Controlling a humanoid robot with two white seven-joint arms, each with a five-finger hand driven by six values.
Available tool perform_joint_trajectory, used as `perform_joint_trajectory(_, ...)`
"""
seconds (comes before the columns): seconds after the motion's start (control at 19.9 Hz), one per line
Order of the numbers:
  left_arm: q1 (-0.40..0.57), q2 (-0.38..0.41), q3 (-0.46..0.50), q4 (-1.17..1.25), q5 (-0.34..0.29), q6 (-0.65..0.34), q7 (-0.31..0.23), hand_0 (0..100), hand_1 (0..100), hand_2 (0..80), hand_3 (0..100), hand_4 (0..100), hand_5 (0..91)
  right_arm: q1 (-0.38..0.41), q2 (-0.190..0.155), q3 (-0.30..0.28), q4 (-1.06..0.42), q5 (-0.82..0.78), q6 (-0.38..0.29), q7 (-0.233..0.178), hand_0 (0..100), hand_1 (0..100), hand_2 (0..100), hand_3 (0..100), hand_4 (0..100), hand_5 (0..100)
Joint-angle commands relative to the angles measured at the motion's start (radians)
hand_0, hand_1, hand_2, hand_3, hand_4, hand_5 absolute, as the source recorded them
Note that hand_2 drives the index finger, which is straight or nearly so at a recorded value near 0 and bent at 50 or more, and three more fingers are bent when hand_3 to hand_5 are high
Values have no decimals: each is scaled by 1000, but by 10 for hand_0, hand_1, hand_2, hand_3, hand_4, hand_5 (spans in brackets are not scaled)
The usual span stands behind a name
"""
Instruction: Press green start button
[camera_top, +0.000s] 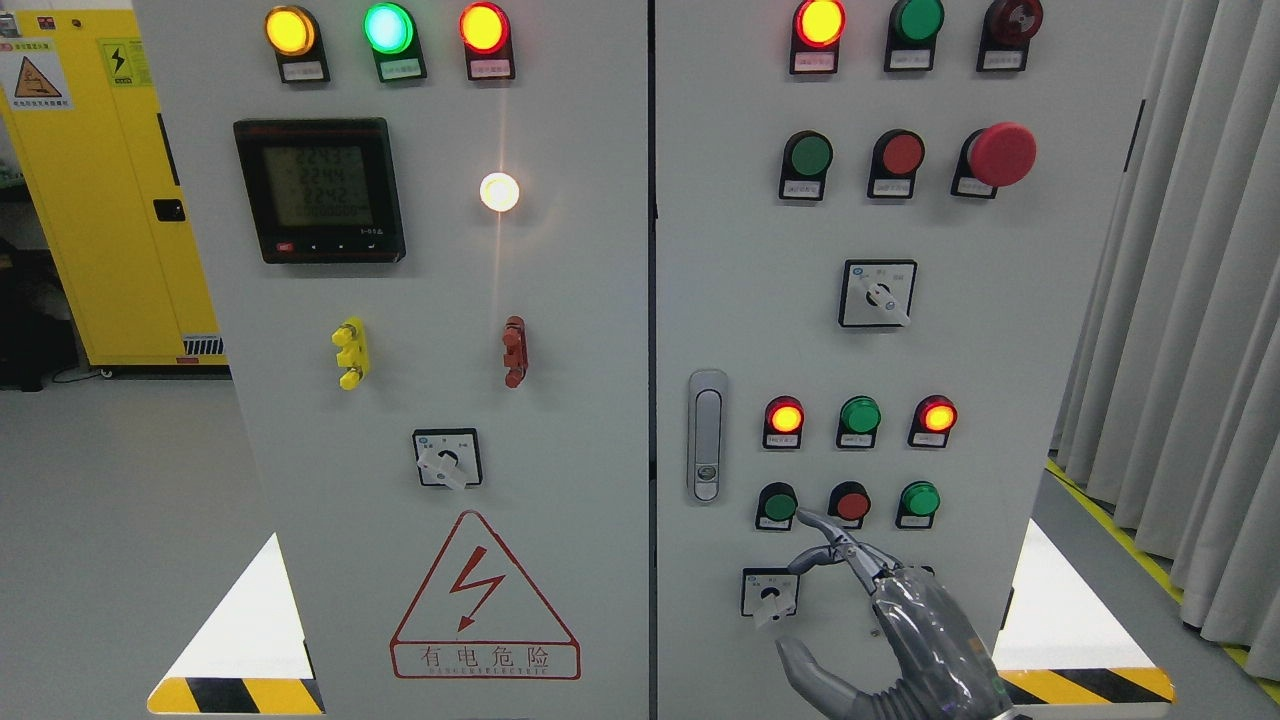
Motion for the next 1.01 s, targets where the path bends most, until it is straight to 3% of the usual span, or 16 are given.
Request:
perform_joint_trajectory(0.0,-28,0,0,-26,0,0,-1,120,556,0,0,0,0,92,-3,20,-121,-367,62,2,497,591,0,4,59,0)
perform_joint_trajectory(0.3,-28,0,0,-26,0,0,-1,120,556,0,0,0,0,172,-7,78,-130,-379,53,2,555,574,0,0,41,0)
perform_joint_trajectory(0.96,-28,0,0,-26,0,0,-1,120,556,0,0,0,0,198,-8,82,-130,-379,54,2,539,570,0,0,74,0)
